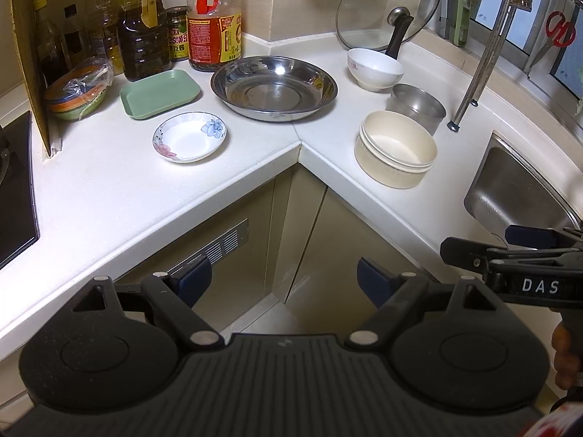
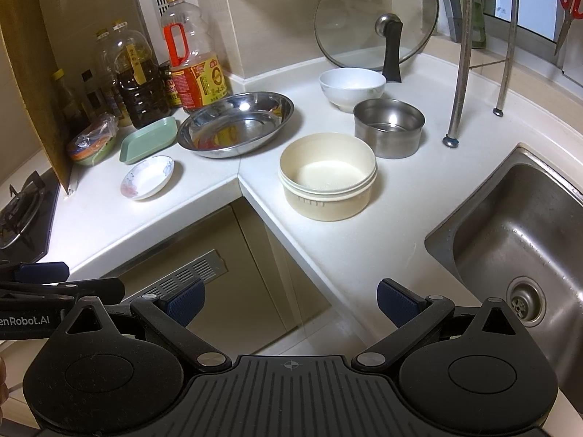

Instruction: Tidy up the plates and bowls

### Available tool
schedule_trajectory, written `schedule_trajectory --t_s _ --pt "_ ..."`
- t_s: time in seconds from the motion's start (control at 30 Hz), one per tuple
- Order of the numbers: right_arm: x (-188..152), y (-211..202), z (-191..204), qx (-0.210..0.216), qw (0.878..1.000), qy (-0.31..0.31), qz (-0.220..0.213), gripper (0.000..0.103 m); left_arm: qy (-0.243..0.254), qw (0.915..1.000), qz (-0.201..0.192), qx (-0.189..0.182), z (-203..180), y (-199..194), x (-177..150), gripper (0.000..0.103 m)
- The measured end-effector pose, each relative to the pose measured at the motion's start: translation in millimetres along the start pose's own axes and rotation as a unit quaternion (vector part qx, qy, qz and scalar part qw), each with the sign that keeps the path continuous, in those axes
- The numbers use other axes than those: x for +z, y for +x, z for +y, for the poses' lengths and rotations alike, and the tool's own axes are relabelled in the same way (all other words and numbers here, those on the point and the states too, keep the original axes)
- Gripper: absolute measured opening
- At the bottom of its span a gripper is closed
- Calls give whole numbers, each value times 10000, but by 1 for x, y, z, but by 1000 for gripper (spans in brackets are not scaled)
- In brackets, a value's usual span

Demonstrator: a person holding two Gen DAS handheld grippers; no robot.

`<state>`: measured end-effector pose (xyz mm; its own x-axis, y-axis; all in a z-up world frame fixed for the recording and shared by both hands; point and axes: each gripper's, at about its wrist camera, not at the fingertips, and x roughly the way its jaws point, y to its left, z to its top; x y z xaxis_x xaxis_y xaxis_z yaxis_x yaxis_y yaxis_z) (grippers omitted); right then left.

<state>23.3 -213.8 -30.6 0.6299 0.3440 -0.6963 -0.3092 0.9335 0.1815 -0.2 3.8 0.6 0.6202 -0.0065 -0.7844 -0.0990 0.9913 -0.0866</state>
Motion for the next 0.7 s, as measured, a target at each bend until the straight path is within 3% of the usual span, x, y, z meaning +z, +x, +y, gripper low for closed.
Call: schedule_trajectory --t_s 0.7 --pt "2 3 -3 58 10000 -22 -5 101 -42 10000 36 40 0 7 0 86"
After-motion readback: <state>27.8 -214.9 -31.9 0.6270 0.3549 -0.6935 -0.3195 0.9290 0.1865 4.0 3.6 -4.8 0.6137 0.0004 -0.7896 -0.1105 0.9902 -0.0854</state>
